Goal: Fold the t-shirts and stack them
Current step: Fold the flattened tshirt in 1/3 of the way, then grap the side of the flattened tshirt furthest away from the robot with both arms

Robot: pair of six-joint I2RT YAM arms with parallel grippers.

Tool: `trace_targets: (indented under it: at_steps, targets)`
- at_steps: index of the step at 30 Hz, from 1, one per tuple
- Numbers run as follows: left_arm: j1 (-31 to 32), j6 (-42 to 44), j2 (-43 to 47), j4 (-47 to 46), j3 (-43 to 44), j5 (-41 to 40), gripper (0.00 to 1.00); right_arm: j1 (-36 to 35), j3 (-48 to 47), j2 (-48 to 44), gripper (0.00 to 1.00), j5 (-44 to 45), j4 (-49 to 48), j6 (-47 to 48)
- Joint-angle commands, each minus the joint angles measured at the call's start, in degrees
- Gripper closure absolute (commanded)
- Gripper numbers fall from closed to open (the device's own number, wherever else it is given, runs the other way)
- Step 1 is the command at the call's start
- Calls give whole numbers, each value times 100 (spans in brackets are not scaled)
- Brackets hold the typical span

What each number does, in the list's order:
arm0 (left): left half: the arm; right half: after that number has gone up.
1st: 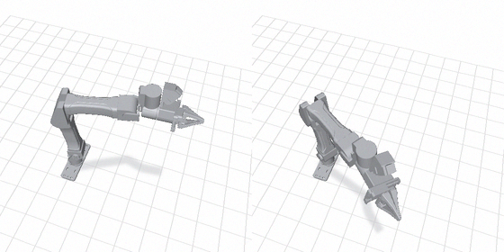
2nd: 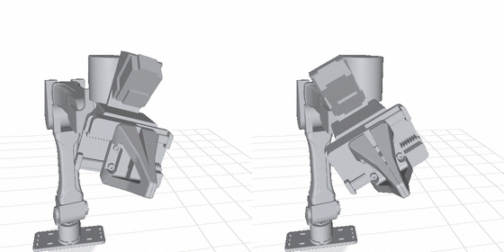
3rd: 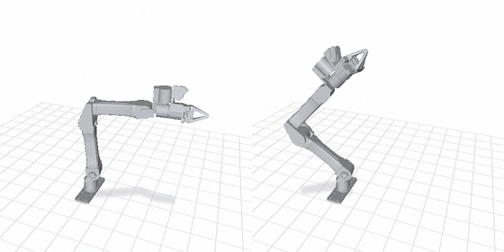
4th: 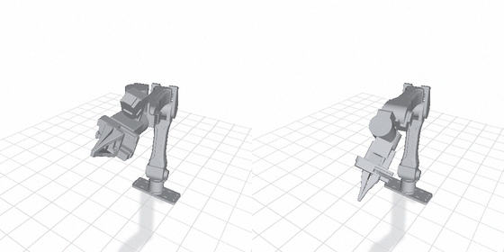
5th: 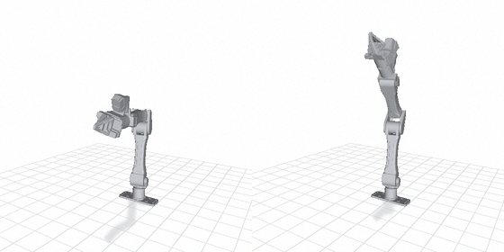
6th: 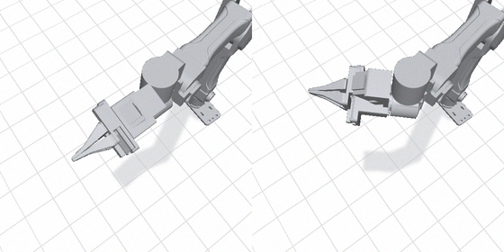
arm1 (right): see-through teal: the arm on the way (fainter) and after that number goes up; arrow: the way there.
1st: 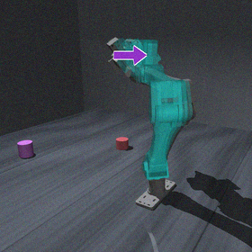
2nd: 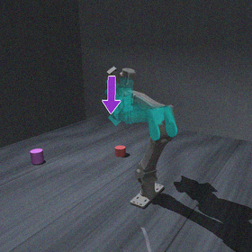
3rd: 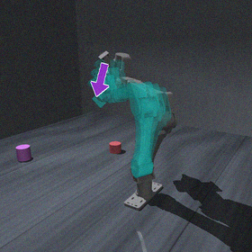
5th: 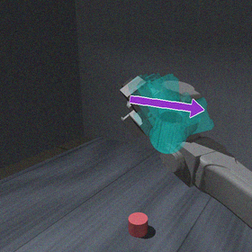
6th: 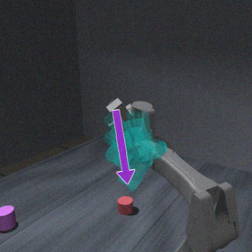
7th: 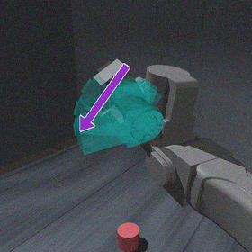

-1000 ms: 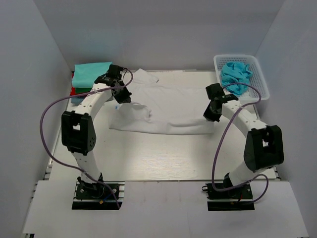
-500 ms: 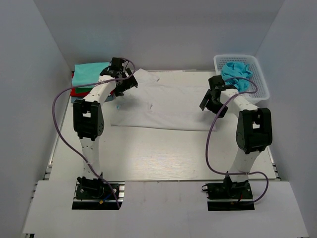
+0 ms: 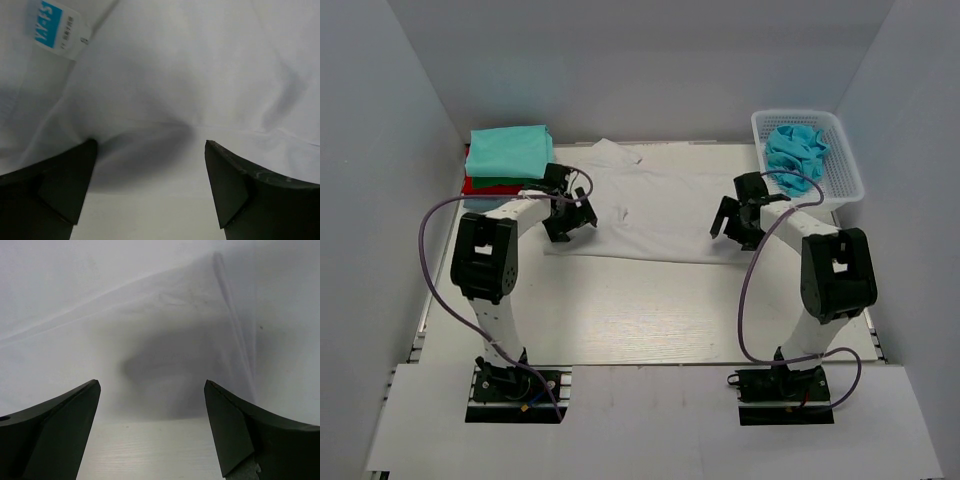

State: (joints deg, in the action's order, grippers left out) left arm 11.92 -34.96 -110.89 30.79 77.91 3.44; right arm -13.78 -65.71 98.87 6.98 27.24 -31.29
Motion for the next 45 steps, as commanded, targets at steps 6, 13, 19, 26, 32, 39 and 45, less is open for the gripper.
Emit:
trace_targets:
  at_steps: [6, 13, 19, 26, 32, 39, 45]
  targets:
    - [21, -388, 330, 5, -1154, -71, 0, -11, 970, 37, 10, -478, -782, 44]
    - [21, -810, 2059, 682, -3277, -133, 0, -151, 2632, -1334, 10, -1040, -730, -44]
    - [21, -1136, 4921, 1903, -4004, 16, 0, -494, 3040, -3343, 10, -1428, 156, 79]
    - [21, -768, 4547, 1431, -2335, -766, 0, -494, 1537, -3008, 10, -472, 326, 422]
    - [-41, -451, 1812, 1711, 411, -1590, 0, -406, -203, -1161, 10, 801, 500, 317]
    - [-94, 41, -1151, 2168, 3421, -1944, 0, -213, -2030, 657, 10, 1376, 914, 334]
    - [-146, 350, -2471, 2117, 4725, -1822, 2, -81, -2928, 1555, 10, 1358, 1178, 404]
